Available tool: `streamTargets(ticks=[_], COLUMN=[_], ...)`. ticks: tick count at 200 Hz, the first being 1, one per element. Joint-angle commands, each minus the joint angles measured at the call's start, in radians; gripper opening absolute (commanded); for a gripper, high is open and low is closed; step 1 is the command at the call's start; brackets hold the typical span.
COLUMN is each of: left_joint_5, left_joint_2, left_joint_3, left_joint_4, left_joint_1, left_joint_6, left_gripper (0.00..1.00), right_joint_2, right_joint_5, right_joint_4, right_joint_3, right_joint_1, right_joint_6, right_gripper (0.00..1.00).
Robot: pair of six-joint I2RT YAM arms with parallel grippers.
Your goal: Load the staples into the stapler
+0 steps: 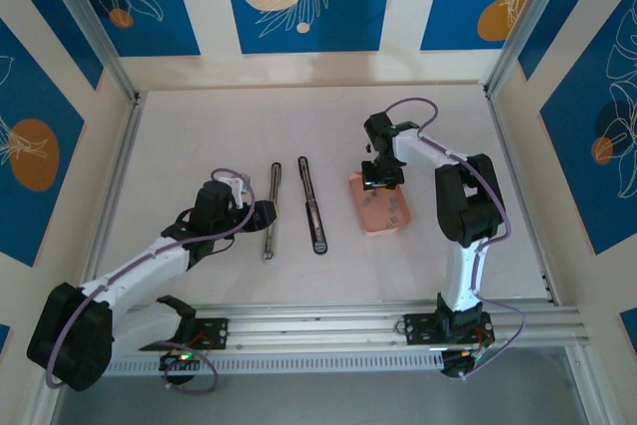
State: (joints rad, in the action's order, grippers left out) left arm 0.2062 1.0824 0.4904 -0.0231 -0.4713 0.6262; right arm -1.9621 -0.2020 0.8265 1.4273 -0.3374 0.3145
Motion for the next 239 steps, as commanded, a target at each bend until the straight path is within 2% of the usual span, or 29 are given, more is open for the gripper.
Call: streamTargets(ticks=[1, 139, 197, 239], left_joint_5=[0.012, 0.008, 0.007, 0.009], left_joint_2=[0.008, 0.011, 0.011, 0.008], left_joint_3=[0.017, 0.02, 0.019, 0.017], left_joint_4=[-0.027, -0.024, -0.026, -0.032], left_joint_1=[0.012, 0.011, 0.012, 0.012], left_joint_6=[0.003, 0.0, 0.0, 0.0], left_gripper=[0.63, 0.63, 0.63, 0.62], right_joint_2=[-0.032, -0.117, -0.076, 0.014], right_joint_5=[0.026, 0.017, 0.062, 0.127], right_joint_4=[-0.004, -0.02, -0.023, -0.074], right_joint_3=[0.033, 0.062, 0.051, 0.0], right_joint_1=[0.01, 0.013, 0.015, 0.022], right_joint_6=[-0.019, -0.031, -0.031, -0.021], right_gripper=[0.3, 0.28, 0.18, 0.12])
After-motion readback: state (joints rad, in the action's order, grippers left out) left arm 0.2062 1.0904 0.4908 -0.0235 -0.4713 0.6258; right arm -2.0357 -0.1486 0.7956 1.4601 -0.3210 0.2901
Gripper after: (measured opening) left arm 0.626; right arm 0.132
